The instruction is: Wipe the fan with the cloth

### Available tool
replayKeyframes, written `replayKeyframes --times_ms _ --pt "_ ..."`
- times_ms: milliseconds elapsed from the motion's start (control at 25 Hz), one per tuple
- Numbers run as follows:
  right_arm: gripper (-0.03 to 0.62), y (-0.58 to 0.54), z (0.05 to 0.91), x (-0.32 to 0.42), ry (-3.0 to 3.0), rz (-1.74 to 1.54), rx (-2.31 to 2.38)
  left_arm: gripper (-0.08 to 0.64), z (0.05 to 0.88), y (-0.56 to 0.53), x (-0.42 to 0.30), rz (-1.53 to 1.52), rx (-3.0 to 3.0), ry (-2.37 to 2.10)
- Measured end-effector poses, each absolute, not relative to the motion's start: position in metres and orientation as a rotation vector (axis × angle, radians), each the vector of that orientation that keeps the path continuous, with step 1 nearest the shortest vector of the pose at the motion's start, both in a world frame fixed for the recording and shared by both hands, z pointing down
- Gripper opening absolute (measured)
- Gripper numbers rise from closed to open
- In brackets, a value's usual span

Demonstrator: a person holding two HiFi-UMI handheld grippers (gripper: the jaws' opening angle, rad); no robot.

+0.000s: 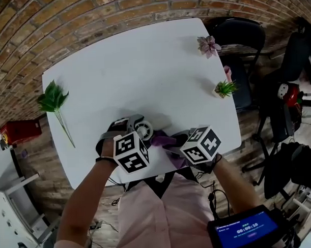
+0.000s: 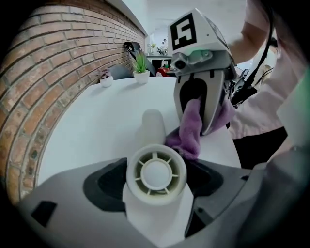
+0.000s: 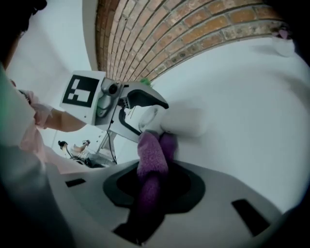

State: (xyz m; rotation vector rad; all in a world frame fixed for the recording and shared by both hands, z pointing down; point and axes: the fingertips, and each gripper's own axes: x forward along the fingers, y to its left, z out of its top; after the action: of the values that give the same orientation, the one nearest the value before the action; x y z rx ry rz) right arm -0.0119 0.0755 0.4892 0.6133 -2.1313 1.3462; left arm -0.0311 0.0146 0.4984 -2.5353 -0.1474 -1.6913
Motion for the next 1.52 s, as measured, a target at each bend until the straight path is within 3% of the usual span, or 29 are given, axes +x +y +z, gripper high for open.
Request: replayKeyframes --times_ms 600,1320,1520 --pt "0.092 0.046 0.493 -0.001 -2.068 1.690 0.966 0.374 0.502 0.021 -0.029 -1.681 -2.412 -0.253" --pt "0.091 0.043 0.493 0.069 -2.025 1.749 1.165 0.374 0.503 0.022 -0.028 -1.684 -2.372 -0.309" --pt "0.092 0.037 0.477 0.091 -2.055 1.546 1.149 0.374 0.503 0.031 -0.020 -1.626 -2.239 -0.502"
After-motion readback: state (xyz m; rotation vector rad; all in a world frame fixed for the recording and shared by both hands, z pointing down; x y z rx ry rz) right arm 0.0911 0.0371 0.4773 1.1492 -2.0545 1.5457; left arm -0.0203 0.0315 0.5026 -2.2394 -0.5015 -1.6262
